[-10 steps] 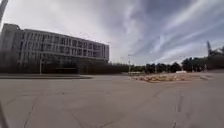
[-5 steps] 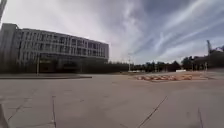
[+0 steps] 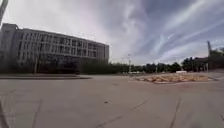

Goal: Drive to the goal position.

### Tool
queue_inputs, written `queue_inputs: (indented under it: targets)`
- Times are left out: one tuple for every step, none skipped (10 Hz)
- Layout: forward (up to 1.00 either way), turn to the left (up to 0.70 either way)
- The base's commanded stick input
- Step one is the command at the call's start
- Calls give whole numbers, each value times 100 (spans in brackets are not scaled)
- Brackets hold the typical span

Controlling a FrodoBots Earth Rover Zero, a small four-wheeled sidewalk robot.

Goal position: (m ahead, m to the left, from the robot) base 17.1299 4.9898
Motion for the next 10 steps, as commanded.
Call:
queue_inputs:
  targets:
    - [100, 0]
    - [100, 0]
    - [100, 0]
    - [100, 0]
    - [100, 0]
    - [100, 0]
    - [100, 0]
    - [100, 0]
    - [100, 0]
    - [100, 0]
